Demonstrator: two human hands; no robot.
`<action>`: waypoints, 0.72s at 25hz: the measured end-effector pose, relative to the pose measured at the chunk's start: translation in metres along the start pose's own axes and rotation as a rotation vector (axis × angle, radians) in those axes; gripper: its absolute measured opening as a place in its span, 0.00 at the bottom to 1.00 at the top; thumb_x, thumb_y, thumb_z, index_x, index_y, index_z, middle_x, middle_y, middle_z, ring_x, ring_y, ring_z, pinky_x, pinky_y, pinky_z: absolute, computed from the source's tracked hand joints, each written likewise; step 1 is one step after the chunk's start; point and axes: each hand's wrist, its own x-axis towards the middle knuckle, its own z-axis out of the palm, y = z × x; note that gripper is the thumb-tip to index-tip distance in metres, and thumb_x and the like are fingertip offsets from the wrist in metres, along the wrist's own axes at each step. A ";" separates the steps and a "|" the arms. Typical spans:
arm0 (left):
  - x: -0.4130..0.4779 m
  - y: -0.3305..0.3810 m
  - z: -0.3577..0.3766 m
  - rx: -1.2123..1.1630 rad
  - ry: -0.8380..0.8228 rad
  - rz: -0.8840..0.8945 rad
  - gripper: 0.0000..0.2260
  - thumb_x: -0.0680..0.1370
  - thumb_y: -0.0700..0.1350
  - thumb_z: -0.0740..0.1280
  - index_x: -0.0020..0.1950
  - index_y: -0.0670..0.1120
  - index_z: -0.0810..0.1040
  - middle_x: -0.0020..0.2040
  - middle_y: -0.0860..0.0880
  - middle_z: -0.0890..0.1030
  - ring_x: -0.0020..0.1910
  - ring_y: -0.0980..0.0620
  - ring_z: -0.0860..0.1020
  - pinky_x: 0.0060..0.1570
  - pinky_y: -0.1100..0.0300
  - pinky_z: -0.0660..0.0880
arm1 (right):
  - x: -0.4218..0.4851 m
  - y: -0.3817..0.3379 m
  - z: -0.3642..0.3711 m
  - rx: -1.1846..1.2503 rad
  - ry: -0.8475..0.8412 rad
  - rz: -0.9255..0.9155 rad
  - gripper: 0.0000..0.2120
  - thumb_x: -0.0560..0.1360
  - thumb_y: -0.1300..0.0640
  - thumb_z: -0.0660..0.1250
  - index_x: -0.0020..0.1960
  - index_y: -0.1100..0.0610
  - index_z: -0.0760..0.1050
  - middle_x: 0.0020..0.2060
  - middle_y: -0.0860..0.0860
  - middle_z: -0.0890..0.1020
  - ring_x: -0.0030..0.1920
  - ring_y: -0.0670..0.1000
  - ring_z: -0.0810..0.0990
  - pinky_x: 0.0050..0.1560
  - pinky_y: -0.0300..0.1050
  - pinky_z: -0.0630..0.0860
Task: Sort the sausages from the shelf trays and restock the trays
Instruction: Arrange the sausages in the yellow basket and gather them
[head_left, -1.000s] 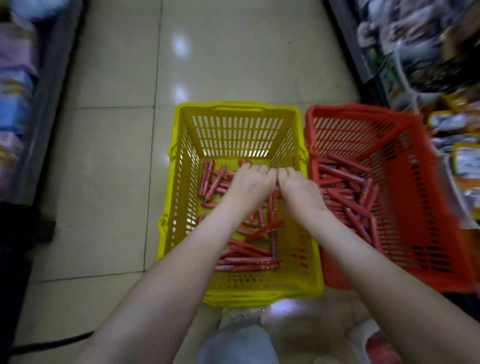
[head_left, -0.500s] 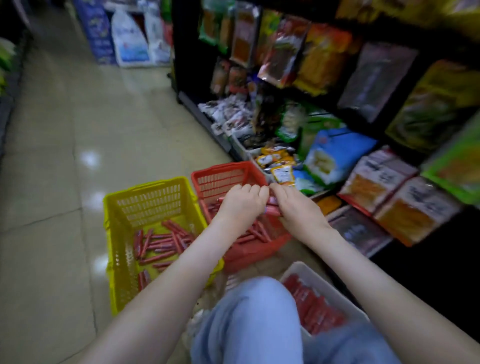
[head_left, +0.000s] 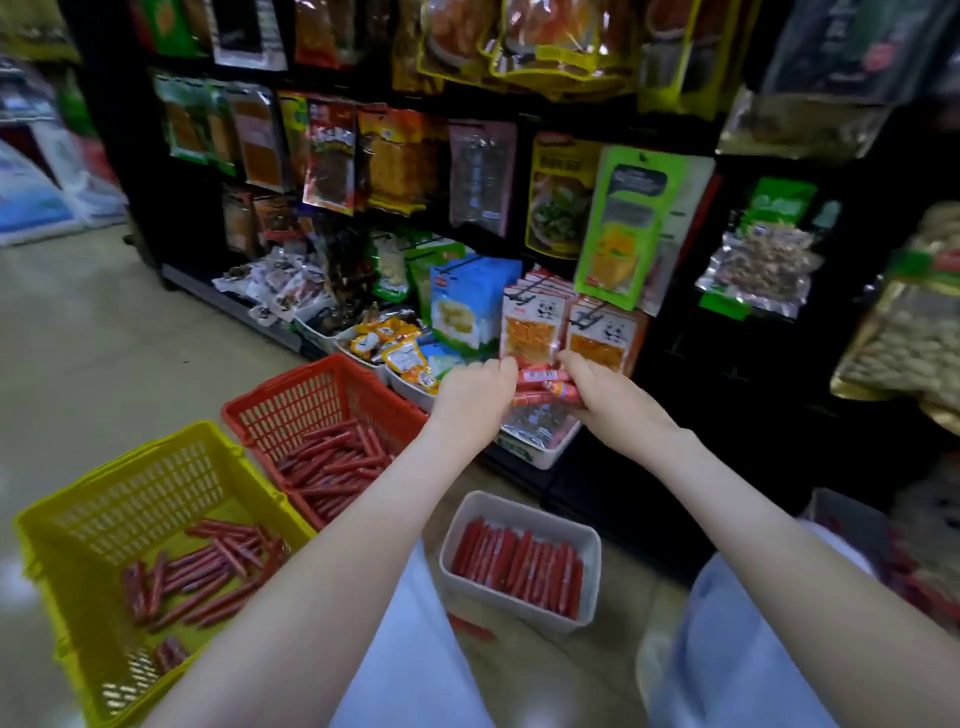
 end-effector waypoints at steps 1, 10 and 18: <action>0.001 0.012 0.007 -0.057 -0.002 -0.022 0.17 0.60 0.47 0.76 0.45 0.46 0.77 0.34 0.49 0.80 0.32 0.52 0.80 0.25 0.62 0.69 | -0.010 0.010 0.004 0.087 -0.006 0.042 0.31 0.76 0.58 0.66 0.74 0.58 0.55 0.66 0.58 0.71 0.63 0.60 0.72 0.60 0.52 0.70; 0.015 0.067 0.155 -0.748 -0.618 -0.408 0.11 0.76 0.43 0.63 0.58 0.43 0.72 0.53 0.40 0.80 0.53 0.40 0.79 0.49 0.53 0.74 | -0.034 0.096 0.133 0.842 0.064 0.805 0.19 0.78 0.60 0.64 0.68 0.60 0.66 0.47 0.55 0.80 0.41 0.53 0.80 0.41 0.44 0.76; -0.012 0.090 0.311 -1.338 -1.022 -0.631 0.08 0.74 0.35 0.69 0.42 0.48 0.76 0.38 0.48 0.79 0.35 0.56 0.77 0.36 0.69 0.74 | -0.002 0.077 0.315 1.835 -0.132 1.279 0.04 0.76 0.62 0.67 0.42 0.58 0.78 0.32 0.53 0.83 0.31 0.50 0.82 0.36 0.46 0.80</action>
